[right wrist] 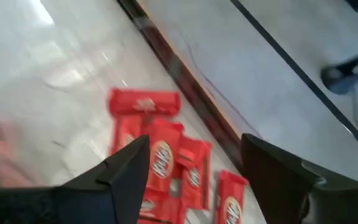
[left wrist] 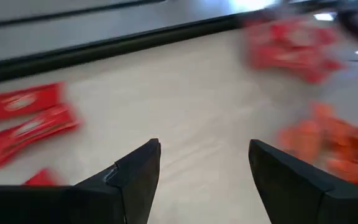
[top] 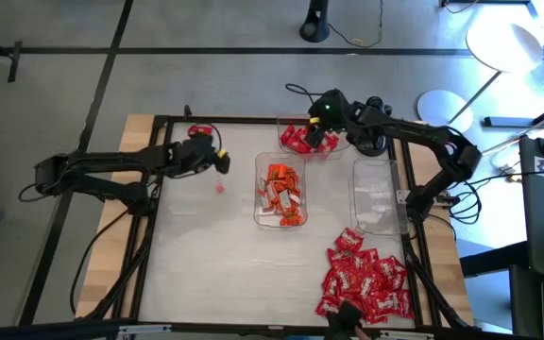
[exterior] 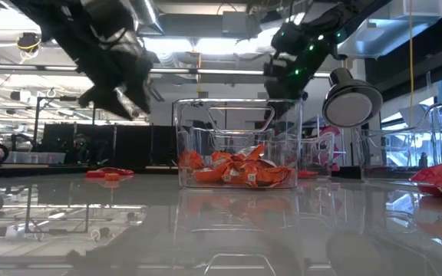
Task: Sort candy
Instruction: Put the red chocolate into the top transparent bin
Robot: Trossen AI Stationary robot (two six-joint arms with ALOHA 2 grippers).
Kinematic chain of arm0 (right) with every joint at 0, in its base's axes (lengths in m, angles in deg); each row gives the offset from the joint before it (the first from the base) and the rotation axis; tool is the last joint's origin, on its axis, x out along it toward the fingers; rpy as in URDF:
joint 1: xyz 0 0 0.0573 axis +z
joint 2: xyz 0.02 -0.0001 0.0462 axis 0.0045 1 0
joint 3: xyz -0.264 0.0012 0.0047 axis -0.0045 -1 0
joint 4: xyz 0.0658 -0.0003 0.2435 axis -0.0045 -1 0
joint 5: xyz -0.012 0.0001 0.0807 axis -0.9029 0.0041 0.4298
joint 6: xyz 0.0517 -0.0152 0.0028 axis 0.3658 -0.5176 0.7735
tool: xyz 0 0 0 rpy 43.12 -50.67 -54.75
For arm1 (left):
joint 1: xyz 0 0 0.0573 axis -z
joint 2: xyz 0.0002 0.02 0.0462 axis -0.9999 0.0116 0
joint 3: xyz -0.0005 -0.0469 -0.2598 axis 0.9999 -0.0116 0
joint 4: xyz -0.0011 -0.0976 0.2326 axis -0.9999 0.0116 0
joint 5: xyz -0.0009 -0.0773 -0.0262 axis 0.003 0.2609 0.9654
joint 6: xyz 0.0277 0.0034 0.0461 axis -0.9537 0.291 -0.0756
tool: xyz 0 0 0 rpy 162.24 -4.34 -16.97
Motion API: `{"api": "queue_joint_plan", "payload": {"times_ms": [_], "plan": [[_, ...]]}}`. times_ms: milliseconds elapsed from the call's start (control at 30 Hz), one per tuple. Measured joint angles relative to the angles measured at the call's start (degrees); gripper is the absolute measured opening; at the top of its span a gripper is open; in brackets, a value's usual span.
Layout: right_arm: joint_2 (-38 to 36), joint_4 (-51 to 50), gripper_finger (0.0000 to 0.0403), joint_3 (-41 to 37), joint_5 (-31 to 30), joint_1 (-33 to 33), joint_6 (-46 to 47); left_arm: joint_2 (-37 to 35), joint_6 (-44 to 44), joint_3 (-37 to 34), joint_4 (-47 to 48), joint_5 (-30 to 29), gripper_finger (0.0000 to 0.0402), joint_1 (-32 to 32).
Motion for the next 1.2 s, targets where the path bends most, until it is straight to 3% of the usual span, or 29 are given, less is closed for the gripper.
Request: {"api": "queue_joint_plan", "payload": {"times_ms": [267,400,700,933,1100,1200], "plan": [[-4.2,2.1,0.0250,0.0,15.2,0.7,1.7,2.2,2.7,0.0,7.2,2.1,0.0235,-13.7],[-4.4,4.5,0.0250,0.0,18.8,3.2,1.8,6.6,2.4,0.0,6.9,4.9,0.0235,-18.5],[-4.4,9.2,0.0250,0.0,19.3,10.9,1.4,15.7,2.6,0.0,6.4,8.0,0.0235,-24.3],[-4.4,8.8,0.0250,-0.6,18.7,14.5,1.1,17.5,3.6,0.1,3.9,8.0,0.0235,-25.2],[-4.4,7.4,0.0250,-0.9,17.4,15.9,0.3,17.9,7.8,-0.2,11.7,7.9,0.0235,-24.8],[-4.4,7.0,0.0250,-0.9,17.4,16.3,0.1,17.9,9.5,-2.2,8.3,8.0,0.0235,-24.6]]}}
